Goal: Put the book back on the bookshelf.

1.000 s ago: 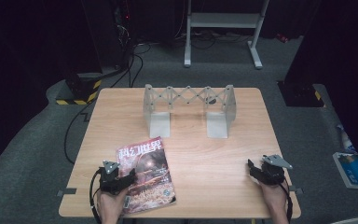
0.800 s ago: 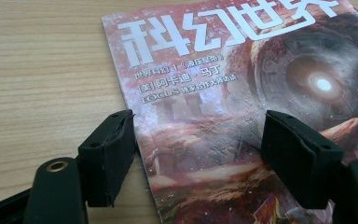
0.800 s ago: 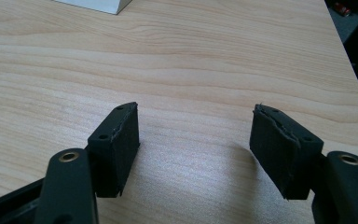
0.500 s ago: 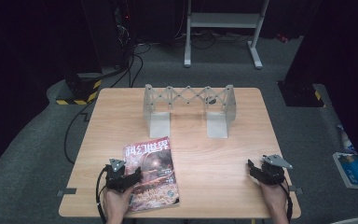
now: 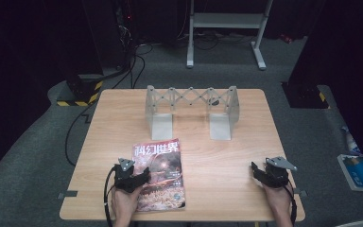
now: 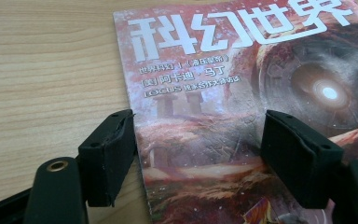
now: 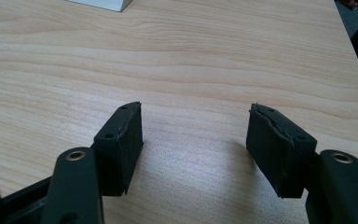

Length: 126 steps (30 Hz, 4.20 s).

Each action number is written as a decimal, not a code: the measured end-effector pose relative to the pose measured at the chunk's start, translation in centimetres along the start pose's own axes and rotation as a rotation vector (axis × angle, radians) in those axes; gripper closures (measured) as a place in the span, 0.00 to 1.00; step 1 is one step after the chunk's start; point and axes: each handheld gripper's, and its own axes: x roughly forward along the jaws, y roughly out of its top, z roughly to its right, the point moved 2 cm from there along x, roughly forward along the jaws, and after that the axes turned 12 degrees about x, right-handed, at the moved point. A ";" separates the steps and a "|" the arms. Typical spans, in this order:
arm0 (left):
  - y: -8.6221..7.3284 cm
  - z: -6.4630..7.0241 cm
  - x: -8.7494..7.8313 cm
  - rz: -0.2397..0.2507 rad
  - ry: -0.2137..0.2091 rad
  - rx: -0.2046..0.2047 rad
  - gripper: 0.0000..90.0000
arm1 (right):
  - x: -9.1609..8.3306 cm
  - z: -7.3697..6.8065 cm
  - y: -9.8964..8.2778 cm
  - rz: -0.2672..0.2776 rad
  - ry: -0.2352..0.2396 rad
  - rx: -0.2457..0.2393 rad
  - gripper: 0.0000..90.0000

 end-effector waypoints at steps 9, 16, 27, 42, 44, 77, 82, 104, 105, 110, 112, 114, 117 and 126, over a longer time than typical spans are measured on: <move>0.6 0.8 0.5 -0.001 -0.011 0.010 0.29 | -0.1 0.0 0.0 -0.012 0.011 0.006 0.41; 0.8 1.2 0.8 0.009 -0.016 0.017 0.29 | 0.0 0.0 0.1 -0.013 0.005 0.017 0.39; 1.3 1.9 1.3 0.005 -0.031 0.034 0.29 | 0.2 -0.1 0.2 -0.037 0.053 0.002 0.36; 2.5 3.5 2.3 0.010 -0.057 0.056 0.29 | 0.1 -0.6 0.3 -0.067 0.115 -0.043 0.36; 2.5 3.6 2.4 0.011 -0.057 0.054 0.29 | 0.1 -0.8 0.2 -0.063 0.110 -0.039 0.39; 2.5 4.6 2.2 0.005 -0.054 0.052 0.29 | 1.0 -14.3 0.3 -0.170 0.418 -0.094 0.55; 2.6 4.8 2.2 0.005 -0.056 0.047 0.29 | 1.1 -15.7 0.2 -0.181 0.453 -0.099 0.55; 3.1 6.0 2.5 -0.001 -0.089 0.071 0.29 | 2.0 -17.6 0.4 -0.234 0.419 -0.112 0.55; 3.1 6.0 2.5 -0.003 -0.090 0.071 0.29 | 2.0 -17.6 0.4 -0.234 0.419 -0.112 0.55; 3.3 6.2 2.6 -0.017 -0.093 0.072 0.29 | 2.2 -17.6 0.6 -0.242 0.408 -0.118 0.55; 3.3 6.2 2.6 -0.018 -0.095 0.079 0.29 | 2.2 -17.5 0.7 -0.241 0.406 -0.120 0.55; 3.3 6.2 2.6 -0.021 -0.097 0.087 0.29 | 2.2 -17.5 0.7 -0.241 0.405 -0.121 0.55; 3.4 6.5 2.6 -0.017 -0.105 0.085 0.29 | 2.3 -17.2 0.8 -0.238 0.397 -0.115 0.55; 3.6 7.1 2.7 -0.024 -0.125 0.104 0.28 | 2.6 -16.5 1.1 -0.224 0.373 -0.100 0.56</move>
